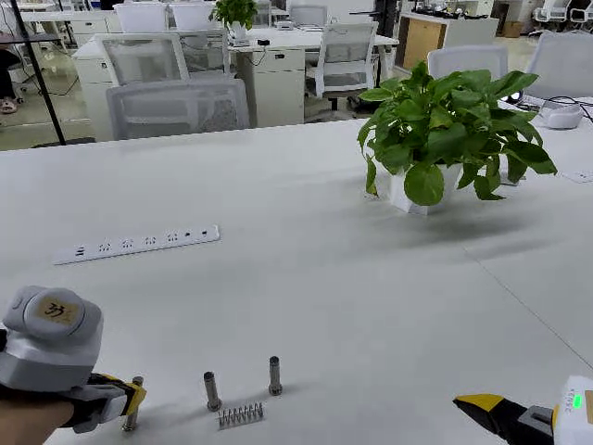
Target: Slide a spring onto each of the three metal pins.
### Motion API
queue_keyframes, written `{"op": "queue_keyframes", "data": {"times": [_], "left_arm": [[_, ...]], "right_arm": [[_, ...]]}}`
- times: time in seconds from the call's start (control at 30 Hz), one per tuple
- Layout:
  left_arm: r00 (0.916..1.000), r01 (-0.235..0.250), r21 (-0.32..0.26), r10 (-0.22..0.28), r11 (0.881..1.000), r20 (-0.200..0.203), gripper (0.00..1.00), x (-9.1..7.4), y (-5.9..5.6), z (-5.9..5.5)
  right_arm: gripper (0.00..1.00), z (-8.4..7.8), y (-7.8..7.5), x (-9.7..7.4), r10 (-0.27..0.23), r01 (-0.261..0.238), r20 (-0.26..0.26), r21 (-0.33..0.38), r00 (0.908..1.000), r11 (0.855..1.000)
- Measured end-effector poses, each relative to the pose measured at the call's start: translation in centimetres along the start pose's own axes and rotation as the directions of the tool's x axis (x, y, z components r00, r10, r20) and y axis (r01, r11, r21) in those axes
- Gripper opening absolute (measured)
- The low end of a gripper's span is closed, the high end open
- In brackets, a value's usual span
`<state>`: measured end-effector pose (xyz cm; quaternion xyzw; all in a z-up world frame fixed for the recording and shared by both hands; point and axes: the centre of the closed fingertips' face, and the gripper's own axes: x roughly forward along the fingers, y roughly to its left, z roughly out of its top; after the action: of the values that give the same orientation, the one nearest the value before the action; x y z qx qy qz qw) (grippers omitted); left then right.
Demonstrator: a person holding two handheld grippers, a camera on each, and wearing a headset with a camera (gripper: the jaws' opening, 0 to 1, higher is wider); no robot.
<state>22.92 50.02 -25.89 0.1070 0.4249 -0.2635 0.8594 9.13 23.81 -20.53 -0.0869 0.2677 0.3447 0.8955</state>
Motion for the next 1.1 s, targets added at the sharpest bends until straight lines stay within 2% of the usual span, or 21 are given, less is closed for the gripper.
{"op": "queue_keyframes", "data": {"times": [0.27, 0.53, 0.93, 1.1], "left_arm": [[1.0000, 0.004, 0.001, -0.004, 1.000, 0.008, 0.08, -0.5, -0.6, -0.6], [0.9999, -0.003, 0.033, 0.002, 0.999, 0.015, 0.08, -0.8, -1.3, -0.9], [0.9986, -0.013, 0.061, 0.010, 0.998, 0.052, 0.08, -0.6, -1.1, -0.6], [0.9982, -0.015, 0.061, 0.011, 0.998, 0.058, 0.08, -0.6, -1.1, -1.0]], "right_arm": [[0.90, 0.2, 0.4, 0.3, 0.013, -0.013, 0.003, -0.004, 0.9999, 1.000], [0.90, 0.1, 0.5, 0.3, 0.019, -0.019, 0.002, -0.008, 0.9998, 1.000], [0.90, 0.0, 0.5, 0.2, 0.017, -0.017, -0.002, -0.008, 0.9999, 1.000], [0.90, 0.0, 0.6, 0.3, 0.018, -0.018, -0.003, -0.008, 0.9998, 1.000]]}}
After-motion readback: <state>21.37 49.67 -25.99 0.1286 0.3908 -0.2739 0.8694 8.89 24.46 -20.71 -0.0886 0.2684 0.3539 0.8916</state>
